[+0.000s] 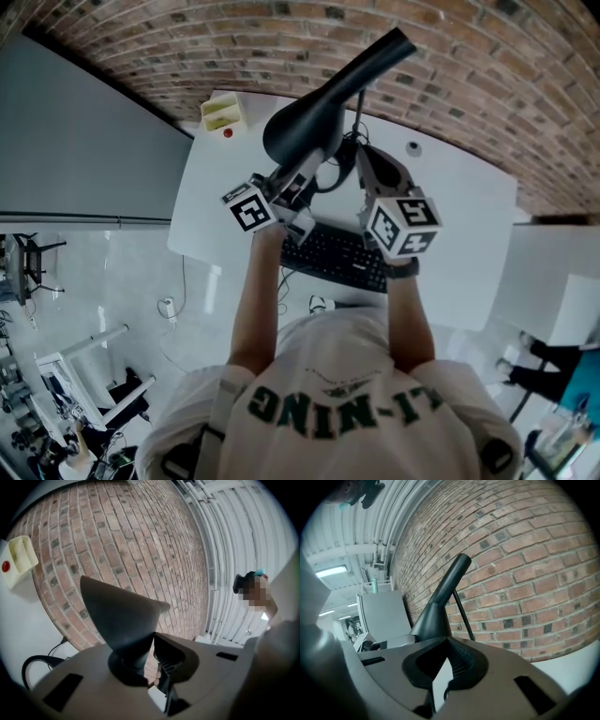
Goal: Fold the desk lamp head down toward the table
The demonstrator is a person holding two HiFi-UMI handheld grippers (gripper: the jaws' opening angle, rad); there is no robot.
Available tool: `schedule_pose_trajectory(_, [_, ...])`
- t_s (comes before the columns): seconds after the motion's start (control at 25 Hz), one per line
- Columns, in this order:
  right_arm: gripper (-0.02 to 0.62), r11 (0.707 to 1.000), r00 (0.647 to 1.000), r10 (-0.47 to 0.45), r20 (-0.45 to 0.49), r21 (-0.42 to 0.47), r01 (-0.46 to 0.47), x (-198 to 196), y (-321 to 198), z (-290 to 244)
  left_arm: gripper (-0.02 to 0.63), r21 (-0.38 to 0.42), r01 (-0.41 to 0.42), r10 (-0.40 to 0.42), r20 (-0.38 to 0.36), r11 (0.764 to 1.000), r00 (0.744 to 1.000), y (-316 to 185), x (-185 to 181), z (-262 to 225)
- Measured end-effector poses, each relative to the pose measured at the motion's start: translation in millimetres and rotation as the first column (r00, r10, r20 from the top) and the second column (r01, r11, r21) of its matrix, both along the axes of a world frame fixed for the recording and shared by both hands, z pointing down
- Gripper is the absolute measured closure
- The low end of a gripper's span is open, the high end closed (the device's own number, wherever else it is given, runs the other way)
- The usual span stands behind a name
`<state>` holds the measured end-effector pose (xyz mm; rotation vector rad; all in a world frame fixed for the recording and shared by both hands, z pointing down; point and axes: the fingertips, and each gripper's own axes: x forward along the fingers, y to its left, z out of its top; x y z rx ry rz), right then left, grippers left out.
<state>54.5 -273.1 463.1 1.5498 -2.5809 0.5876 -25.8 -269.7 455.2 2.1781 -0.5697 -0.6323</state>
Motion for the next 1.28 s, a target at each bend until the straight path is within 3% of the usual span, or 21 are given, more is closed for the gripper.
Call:
schedule_pose_trajectory(0.48, [0.597, 1.0, 1.0, 0.01, 0.003, -0.014, -0.01, 6, -3, 9, 0.566, 0.006, -0.034, 0.035, -0.09, 0.999, 0.995, -7, 11, 11])
schedule_pose_trajectory(0.96, [0.597, 0.999, 1.0, 0.03, 0.005, -0.017, -0.03, 19, -3, 9, 0.554, 0.006, -0.098, 0.097, -0.21, 0.995, 0.973, -13, 25, 19])
schedule_pose_trajectory(1.28, [0.597, 0.999, 0.999, 0.043, 0.011, -0.022, -0.043, 27, -6, 9, 0.555, 0.022, -0.114, 0.116, -0.219, 0.993, 0.969, -13, 27, 18])
